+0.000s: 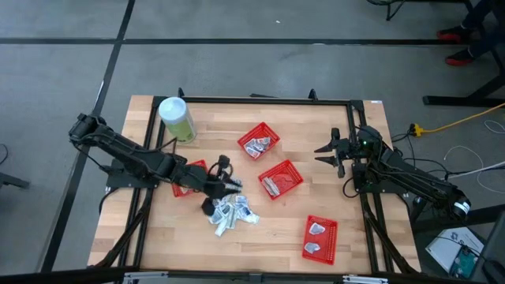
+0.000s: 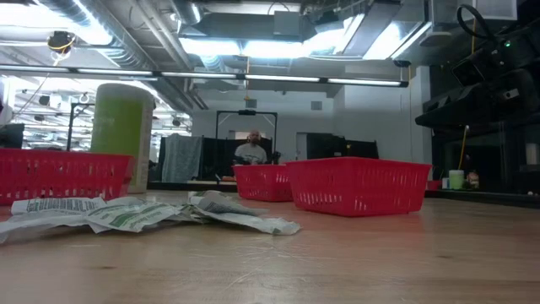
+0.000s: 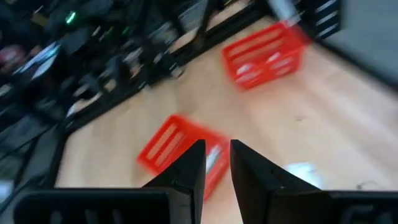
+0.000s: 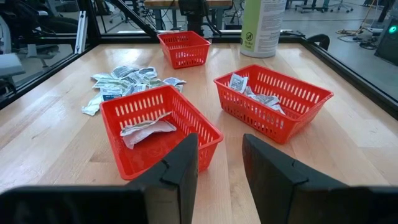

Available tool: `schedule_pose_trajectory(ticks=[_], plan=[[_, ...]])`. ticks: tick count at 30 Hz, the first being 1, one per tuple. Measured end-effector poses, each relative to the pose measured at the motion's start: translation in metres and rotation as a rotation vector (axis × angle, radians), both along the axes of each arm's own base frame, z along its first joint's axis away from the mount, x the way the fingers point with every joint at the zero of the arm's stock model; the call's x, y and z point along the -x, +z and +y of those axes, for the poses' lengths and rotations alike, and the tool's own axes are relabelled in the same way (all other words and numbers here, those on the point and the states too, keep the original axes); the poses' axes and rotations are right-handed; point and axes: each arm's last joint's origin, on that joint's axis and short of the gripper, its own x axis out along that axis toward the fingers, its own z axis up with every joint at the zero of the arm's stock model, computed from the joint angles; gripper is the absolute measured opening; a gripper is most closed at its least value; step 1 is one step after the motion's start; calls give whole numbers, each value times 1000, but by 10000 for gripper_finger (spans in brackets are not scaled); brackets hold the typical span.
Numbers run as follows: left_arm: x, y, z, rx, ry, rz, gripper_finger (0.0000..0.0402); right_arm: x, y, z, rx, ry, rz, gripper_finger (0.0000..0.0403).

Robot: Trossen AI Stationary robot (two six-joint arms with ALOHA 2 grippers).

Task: Pick & Place First Aid Supplies
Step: Put the green bandage into the red container

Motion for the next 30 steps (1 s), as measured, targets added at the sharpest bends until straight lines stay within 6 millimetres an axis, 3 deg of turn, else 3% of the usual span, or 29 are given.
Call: schedule_pose_trajectory(ticks=[9, 15, 30], plan=[[-18, -30, 23, -55, 301, 107, 63, 0, 0, 0, 0, 0, 0, 126], [-35, -50, 28, -172, 241, 156, 65, 0, 0, 0, 0, 0, 0, 126], [-62, -105, -2, -177, 117, 200, 63, 0, 0, 0, 0, 0, 0, 126]])
